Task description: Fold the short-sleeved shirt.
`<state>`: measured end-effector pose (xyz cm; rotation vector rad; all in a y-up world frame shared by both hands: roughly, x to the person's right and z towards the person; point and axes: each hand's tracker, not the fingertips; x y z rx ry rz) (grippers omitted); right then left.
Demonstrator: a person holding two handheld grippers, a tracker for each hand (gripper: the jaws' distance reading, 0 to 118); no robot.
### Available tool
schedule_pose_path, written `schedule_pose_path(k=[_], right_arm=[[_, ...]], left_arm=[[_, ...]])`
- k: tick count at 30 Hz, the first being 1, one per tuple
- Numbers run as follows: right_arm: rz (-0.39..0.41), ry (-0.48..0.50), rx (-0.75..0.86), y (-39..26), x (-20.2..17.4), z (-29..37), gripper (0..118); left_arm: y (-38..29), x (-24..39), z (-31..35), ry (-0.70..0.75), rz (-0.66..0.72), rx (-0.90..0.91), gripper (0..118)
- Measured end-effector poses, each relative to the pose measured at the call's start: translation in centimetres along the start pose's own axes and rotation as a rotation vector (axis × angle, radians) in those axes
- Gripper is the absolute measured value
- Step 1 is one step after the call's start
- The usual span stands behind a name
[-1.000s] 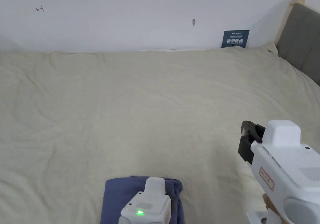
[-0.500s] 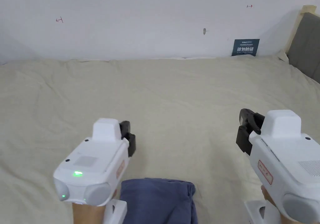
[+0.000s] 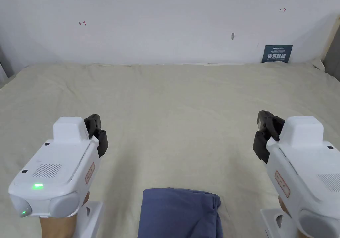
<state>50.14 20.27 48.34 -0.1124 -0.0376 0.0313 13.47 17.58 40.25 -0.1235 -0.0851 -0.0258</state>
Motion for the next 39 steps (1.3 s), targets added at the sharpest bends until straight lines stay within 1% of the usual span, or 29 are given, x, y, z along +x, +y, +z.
schedule_pose_path(k=[4, 8, 11, 14, 16, 20, 23, 27, 30, 31, 35, 37, 39], right_arm=[[-0.001, 0.002, -0.004, -0.2, -0.2, -0.1, 2], [-0.006, 0.002, -0.008, -0.3, -0.2, -0.2, 2], [0.000, 0.005, -0.015, -0.6, -0.2, -0.4, 2], [-0.012, 0.031, -0.048, -2.0, -0.5, -1.0, 2], [-0.026, 0.050, -0.088, -3.8, -1.0, -1.7, 2], [-0.017, 0.098, -0.180, -8.4, -2.4, -3.3, 2], [-0.001, 0.137, -0.252, -12.5, -4.0, -4.4, 2], [0.048, 0.165, -0.364, -17.5, -6.0, -5.6, 2], [0.058, 0.193, -0.474, -21.0, -7.2, -6.6, 2], [0.066, 0.193, -0.508, -21.9, -7.5, -6.9, 2], [0.056, 0.191, -0.572, -24.8, -8.0, -7.4, 2], [0.079, 0.189, -0.624, -26.1, -8.1, -7.8, 2], [0.077, 0.193, -0.599, -26.9, -7.8, -7.5, 2]], left_arm=[[0.0, -0.4, -0.1, 0.001, 0.018, 0.005, 0], [0.1, 0.0, -0.1, 0.006, 0.008, 0.007, 0], [0.1, 0.0, -0.1, -0.004, 0.030, 0.003, 0], [0.0, 0.0, 0.1, -0.014, 0.044, 0.001, 0], [0.2, 0.2, 0.2, -0.015, 0.044, -0.002, 0], [0.1, 0.1, 0.2, -0.010, 0.042, -0.008, 0], [-0.3, -0.1, 0.2, -0.012, 0.054, -0.018, 0], [-0.8, -0.1, 0.1, -0.013, 0.048, -0.039, 0], [-1.0, -0.1, 0.0, -0.016, 0.060, -0.058, 0], [-1.6, -0.3, -0.2, -0.016, 0.066, -0.066, 0], [-2.8, -0.6, -0.6, -0.029, 0.086, -0.098, 0], [-3.4, -0.7, -0.9, -0.033, 0.092, -0.122, 0], [-4.0, -0.8, -1.2, -0.040, 0.105, -0.146, 0]])
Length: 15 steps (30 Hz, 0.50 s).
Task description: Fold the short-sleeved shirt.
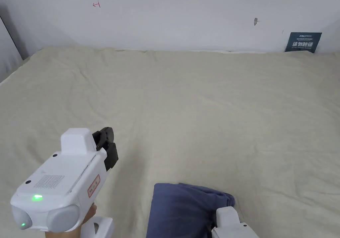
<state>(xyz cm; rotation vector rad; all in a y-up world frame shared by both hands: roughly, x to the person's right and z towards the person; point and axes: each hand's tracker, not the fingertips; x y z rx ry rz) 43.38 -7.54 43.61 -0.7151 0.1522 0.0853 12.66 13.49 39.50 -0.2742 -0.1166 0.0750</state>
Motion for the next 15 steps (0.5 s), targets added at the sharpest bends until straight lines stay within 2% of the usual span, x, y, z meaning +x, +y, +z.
schedule_pose_path(k=[4, 6, 7, 8, 12, 13, 14, 15], right_arm=[[0.000, 0.005, 0.011, 0.1, 0.1, 0.2, 2], [-0.015, 0.006, 0.013, 0.2, 0.1, 0.3, 2], [-0.018, 0.006, 0.015, 0.1, 0.1, 0.3, 2], [-0.017, 0.006, 0.015, 0.1, 0.1, 0.3, 2], [-0.013, 0.006, 0.015, 0.1, 0.2, 0.3, 2], [-0.017, 0.008, 0.015, 0.1, 0.2, 0.3, 2], [-0.020, 0.009, 0.014, 0.1, 0.3, 0.3, 2], [-0.020, 0.011, 0.015, 0.1, 0.3, 0.3, 2]], left_arm=[[-1.1, -0.4, -1.1, -0.077, 0.125, -0.127, 0], [-1.9, -0.5, -1.9, -0.137, 0.212, -0.222, 4], [-2.6, -0.6, -2.6, -0.174, 0.256, -0.279, 9], [-3.3, -0.7, -3.1, -0.206, 0.299, -0.330, 19], [-7.0, -0.7, -6.1, -0.309, 0.444, -0.566, 98], [-7.9, -0.5, -6.8, -0.330, 0.458, -0.621, 109], [-8.8, -0.5, -7.6, -0.334, 0.463, -0.664, 114], [-9.5, -0.6, -8.3, -0.328, 0.461, -0.708, 113]])
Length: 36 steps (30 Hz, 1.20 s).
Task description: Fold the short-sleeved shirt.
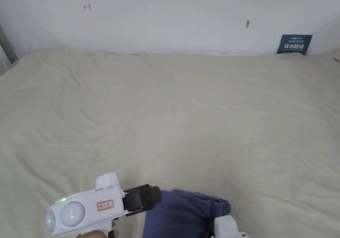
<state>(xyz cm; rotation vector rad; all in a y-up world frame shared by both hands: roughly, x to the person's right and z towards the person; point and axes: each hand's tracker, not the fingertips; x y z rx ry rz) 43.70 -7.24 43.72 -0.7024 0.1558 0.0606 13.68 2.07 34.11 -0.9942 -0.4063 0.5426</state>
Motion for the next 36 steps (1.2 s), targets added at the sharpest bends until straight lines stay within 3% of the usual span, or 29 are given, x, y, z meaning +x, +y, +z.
schedule_pose_path(k=[5, 9, 11, 12, 14, 17, 20, 30, 36], right_arm=[[0.000, 0.009, 0.000, 0.0, 0.3, 0.0, 2], [0.003, 0.018, -0.008, 0.2, 0.5, 0.0, 2], [-0.002, 0.022, -0.008, 0.2, 0.6, 0.0, 2], [-0.003, 0.025, -0.007, 0.1, 0.6, 0.0, 2], [-0.003, 0.028, -0.008, 0.2, 0.7, 0.0, 2], [-0.005, 0.035, -0.010, 0.2, 0.8, 0.0, 2], [-0.008, 0.042, -0.015, 0.4, 0.9, 0.0, 2], [0.017, 0.076, 0.038, 3.8, 1.3, 2.8, 2], [0.005, 0.098, 0.173, 8.1, 1.1, 5.7, 2]], left_arm=[[-0.1, -3.5, -4.1, -0.031, 0.012, -0.156, 111], [-0.9, -5.0, -6.1, -0.051, 0.000, -0.207, 89], [-1.2, -5.2, -6.4, -0.042, -0.006, -0.213, 86], [-1.2, -5.1, -6.2, -0.042, -0.016, -0.200, 75], [-1.6, -4.1, -5.7, -0.053, -0.038, -0.195, 42], [-2.1, -4.1, -6.5, -0.082, -0.026, -0.214, 40], [-2.7, -3.8, -6.3, -0.090, -0.034, -0.181, 21], [-0.7, 0.8, -1.8, 0.053, -0.252, -0.116, 18], [5.2, -4.0, 2.8, 0.170, -0.285, -0.076, 18]])
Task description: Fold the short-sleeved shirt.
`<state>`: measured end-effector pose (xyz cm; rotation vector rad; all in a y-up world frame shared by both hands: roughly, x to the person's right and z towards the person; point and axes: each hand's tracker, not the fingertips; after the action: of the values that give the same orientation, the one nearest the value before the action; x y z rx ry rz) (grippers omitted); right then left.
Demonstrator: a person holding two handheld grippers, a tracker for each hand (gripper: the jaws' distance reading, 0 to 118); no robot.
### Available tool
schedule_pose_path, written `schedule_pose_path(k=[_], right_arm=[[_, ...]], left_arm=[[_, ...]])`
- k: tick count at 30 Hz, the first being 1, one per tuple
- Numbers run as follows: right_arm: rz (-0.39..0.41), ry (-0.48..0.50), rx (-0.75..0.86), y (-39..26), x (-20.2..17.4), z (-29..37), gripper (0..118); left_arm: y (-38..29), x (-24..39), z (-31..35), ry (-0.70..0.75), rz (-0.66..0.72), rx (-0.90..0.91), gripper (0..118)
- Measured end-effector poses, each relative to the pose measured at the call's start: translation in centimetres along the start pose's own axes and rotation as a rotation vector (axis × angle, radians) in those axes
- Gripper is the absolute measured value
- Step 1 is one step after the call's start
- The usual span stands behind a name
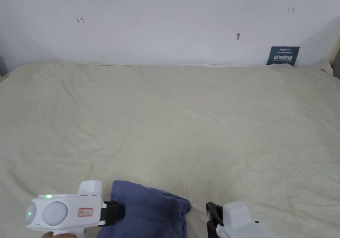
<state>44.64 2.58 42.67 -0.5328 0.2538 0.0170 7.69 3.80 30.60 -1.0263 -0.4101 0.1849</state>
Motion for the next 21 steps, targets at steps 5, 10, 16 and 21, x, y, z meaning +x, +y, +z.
schedule_pose_path(k=[5, 10, 16, 21], right_arm=[[0.031, 0.006, 0.061, 3.0, -1.1, 0.0, 2], [0.029, 0.014, 0.091, 5.2, -2.6, -1.5, 2], [0.029, 0.021, 0.096, 6.4, -4.3, -4.5, 2], [0.024, 0.026, 0.074, 6.5, -5.2, -6.6, 2]], left_arm=[[3.4, -8.1, 4.5, 0.150, 0.022, 0.004, 18], [5.3, -18.1, 7.5, 0.317, 0.104, 0.030, 18], [5.9, -26.3, 10.7, 0.466, 0.230, 0.033, 18], [5.5, -30.3, 10.3, 0.478, 0.316, 0.018, 19]])
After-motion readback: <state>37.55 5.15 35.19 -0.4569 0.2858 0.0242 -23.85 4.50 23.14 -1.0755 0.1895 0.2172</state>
